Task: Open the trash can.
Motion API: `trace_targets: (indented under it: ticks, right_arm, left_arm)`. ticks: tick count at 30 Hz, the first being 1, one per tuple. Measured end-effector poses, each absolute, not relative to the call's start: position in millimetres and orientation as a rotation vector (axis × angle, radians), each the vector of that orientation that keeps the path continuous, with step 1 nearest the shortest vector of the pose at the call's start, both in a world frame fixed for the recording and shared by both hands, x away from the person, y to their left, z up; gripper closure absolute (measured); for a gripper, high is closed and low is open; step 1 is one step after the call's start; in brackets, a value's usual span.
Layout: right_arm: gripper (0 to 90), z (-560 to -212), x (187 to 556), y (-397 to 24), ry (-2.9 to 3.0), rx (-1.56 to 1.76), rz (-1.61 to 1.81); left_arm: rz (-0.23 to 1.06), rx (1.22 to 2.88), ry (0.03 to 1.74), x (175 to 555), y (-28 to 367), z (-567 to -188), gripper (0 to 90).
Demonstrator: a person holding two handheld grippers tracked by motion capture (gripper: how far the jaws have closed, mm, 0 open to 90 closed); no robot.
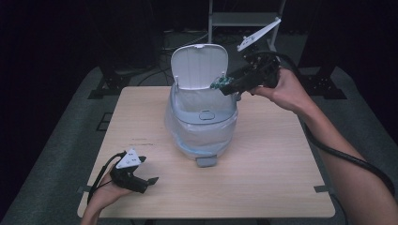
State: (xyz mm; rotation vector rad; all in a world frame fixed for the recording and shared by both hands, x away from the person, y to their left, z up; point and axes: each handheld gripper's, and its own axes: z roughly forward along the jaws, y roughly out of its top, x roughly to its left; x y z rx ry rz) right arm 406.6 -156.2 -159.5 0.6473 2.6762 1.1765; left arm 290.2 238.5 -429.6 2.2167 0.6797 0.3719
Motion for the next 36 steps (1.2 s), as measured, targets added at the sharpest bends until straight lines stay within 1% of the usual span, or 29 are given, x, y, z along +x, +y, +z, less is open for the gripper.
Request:
trace_targets:
  ticks: [17, 36]
  right_arm:
    - [32.6, -162, 420, -133, 2.711, 0.614, 1.15]
    - [32.6, -172, 434, -116, 2.736, 0.61, 1.139]
  left_arm:
    - [0.37, 2.203, 0.691, 290, 240, -430, 8.8]
    - [0.365, 2.202, 0.696, 290, 240, -430, 8.8]
